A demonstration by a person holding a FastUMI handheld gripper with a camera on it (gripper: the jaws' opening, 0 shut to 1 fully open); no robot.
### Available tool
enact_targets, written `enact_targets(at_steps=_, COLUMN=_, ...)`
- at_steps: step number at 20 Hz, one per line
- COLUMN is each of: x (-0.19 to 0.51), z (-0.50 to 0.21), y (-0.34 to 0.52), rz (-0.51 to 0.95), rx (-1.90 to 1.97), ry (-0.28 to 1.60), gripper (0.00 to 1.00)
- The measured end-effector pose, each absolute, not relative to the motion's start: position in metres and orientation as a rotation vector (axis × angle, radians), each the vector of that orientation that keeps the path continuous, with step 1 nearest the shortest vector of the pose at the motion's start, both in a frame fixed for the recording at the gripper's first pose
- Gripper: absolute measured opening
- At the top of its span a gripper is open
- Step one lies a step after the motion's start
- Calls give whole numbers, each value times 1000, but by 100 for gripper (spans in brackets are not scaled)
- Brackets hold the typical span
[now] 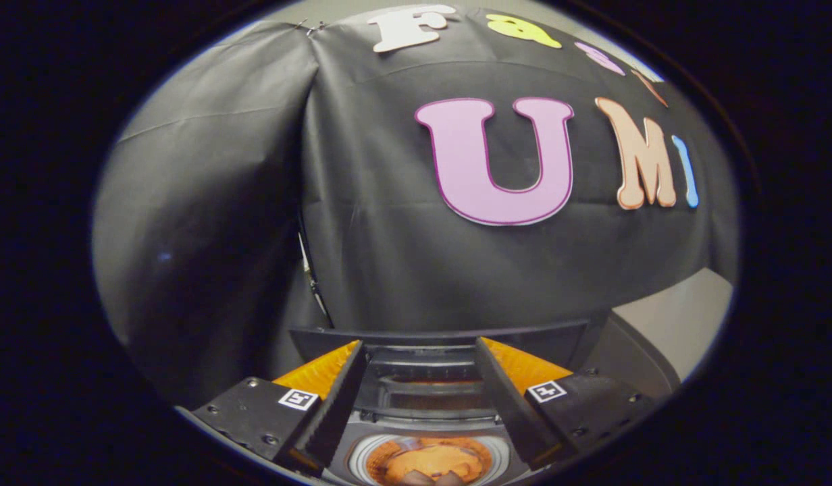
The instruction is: Put the clothes into the washing machine and then close the washing machine lid.
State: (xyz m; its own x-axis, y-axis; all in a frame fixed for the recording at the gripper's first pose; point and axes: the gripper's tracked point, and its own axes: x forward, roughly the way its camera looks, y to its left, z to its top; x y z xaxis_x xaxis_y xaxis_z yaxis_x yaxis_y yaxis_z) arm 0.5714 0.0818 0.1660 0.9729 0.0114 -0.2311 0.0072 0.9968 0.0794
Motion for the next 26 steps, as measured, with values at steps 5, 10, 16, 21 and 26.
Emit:
enact_targets(at_steps=5, x=614, z=168, y=74, rz=-52, rx=76, ry=213, gripper=97)
enact_targets(at_steps=10, x=640, z=146, y=54, rz=-116, rx=54, ry=281, gripper=97)
enact_targets(at_steps=16, x=644, z=126, y=51, rz=-117, rx=68, ry=362, gripper=94)
enact_targets(at_steps=21, x=643, z=128, y=52, rz=-114, rx=77, ry=366, gripper=96)
enact_targets(at_steps=26, x=643, z=129, y=52, rz=-114, rx=75, ry=361, gripper=96)
